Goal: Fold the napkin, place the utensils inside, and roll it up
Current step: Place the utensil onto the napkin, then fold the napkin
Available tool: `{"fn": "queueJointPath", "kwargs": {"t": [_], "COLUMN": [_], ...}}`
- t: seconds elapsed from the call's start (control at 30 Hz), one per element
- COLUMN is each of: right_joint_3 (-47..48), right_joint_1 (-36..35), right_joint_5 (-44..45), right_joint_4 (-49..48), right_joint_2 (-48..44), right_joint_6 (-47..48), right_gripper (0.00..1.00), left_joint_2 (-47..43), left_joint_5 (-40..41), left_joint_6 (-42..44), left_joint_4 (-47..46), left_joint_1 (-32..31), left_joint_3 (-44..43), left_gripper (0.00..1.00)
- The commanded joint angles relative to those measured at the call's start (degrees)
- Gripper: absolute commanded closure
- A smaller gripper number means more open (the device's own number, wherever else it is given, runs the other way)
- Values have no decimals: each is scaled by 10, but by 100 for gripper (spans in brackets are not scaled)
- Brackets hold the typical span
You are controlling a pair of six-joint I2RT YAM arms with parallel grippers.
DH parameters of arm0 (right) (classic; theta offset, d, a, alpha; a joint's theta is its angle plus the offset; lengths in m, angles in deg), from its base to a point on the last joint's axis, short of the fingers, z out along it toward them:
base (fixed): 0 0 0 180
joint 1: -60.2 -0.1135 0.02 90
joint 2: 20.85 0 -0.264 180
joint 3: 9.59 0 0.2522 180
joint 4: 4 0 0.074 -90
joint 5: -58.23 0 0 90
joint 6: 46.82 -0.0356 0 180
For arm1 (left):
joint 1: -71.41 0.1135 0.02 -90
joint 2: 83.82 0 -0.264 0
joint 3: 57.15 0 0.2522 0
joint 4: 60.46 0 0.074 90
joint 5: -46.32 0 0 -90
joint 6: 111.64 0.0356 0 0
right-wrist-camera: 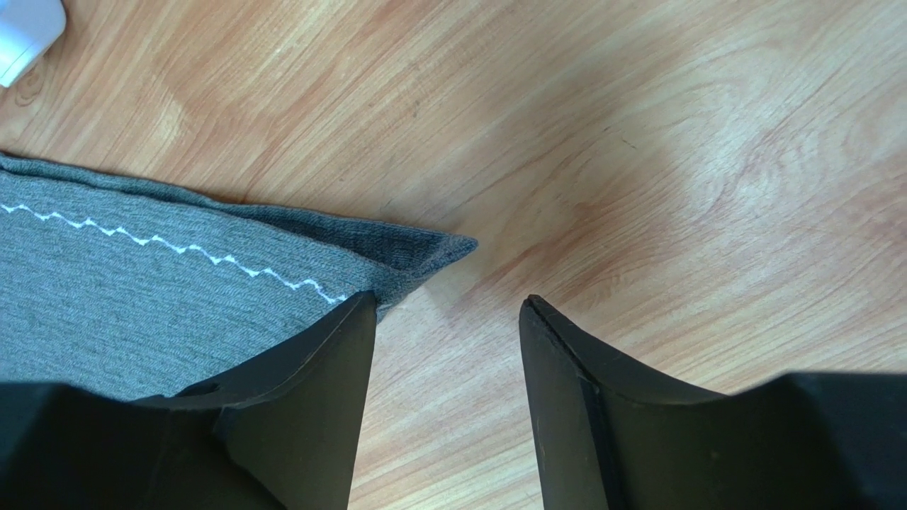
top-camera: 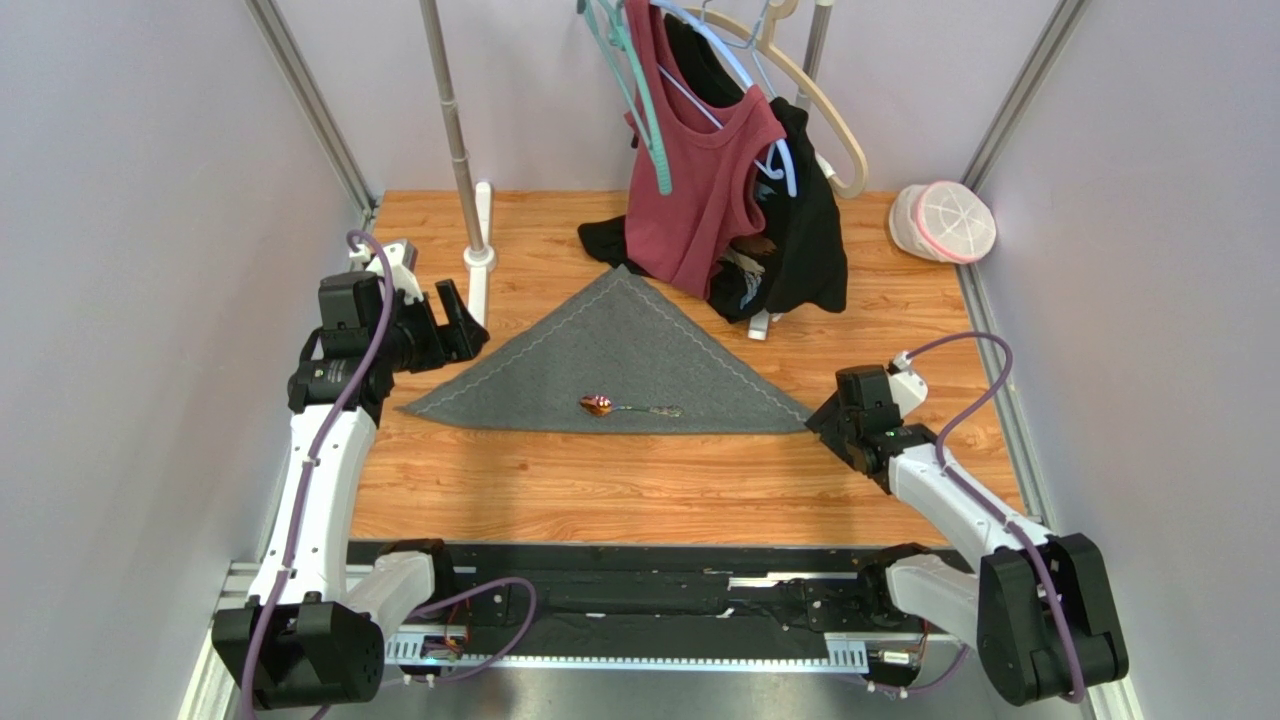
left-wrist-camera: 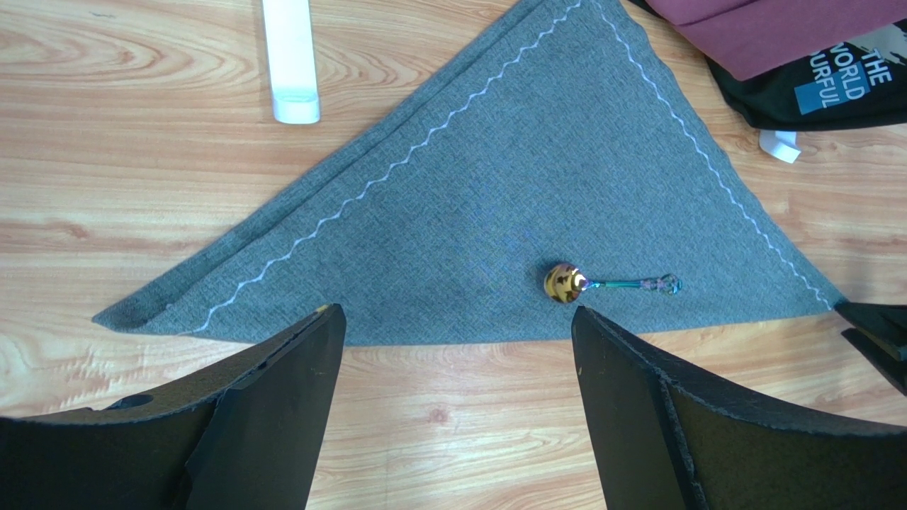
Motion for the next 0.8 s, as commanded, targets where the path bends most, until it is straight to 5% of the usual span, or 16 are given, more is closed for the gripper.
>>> {"fn": "queueJointPath", "kwargs": {"t": [0.0, 0.77], "right_joint_3": [-10, 21], "right_joint_1": [12, 32], "right_joint_5": [15, 22], "right_joint_4": [-33, -73], "right_joint_2": [4, 82], "right_joint_6": [-8, 15], "right_gripper": [45, 56], "left_joint_2": [-3, -7], "left_joint_5": [-5, -3], "left_joint_6": [7, 7], "left_joint_4": [-13, -12], "left_joint_1": [1, 0], "left_joint_3": [0, 0], "left_gripper": [12, 13]}}
